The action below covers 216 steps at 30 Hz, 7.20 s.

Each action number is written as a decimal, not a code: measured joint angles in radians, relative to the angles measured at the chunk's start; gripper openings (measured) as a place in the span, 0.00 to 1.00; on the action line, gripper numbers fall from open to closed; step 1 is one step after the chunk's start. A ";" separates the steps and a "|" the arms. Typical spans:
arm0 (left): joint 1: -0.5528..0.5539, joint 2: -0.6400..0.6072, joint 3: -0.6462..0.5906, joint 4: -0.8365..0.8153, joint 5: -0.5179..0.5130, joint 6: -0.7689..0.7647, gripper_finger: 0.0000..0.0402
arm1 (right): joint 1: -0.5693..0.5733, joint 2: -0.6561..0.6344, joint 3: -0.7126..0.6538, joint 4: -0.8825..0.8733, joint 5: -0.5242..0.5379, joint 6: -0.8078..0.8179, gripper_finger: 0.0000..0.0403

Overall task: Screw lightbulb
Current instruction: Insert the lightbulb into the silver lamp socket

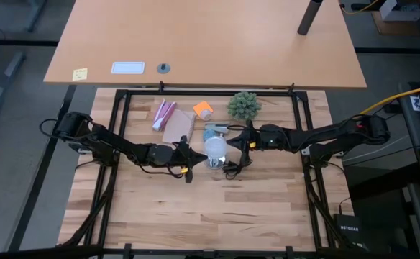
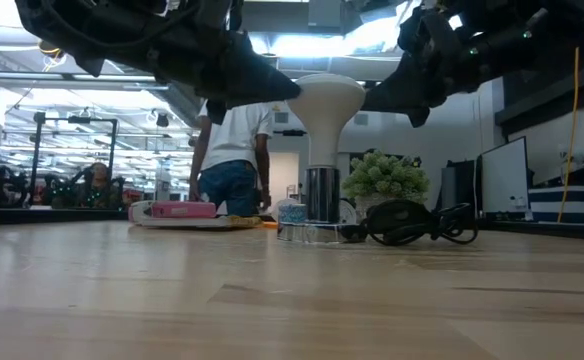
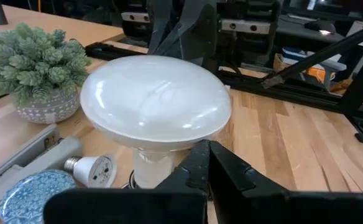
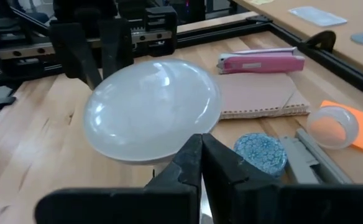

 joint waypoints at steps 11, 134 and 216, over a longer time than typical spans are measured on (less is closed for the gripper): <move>0.002 0.001 -0.003 -0.024 -0.080 -0.017 0.00 | 0.004 -0.008 -0.001 -0.029 -0.117 0.012 0.04; 0.058 -0.060 0.000 -0.130 -0.115 -0.089 0.00 | 0.002 -0.041 -0.001 0.014 -0.108 -0.082 0.04; 0.013 -0.110 0.000 -0.136 -0.247 0.019 0.00 | 0.003 -0.070 -0.001 -0.001 -0.139 -0.122 0.04</move>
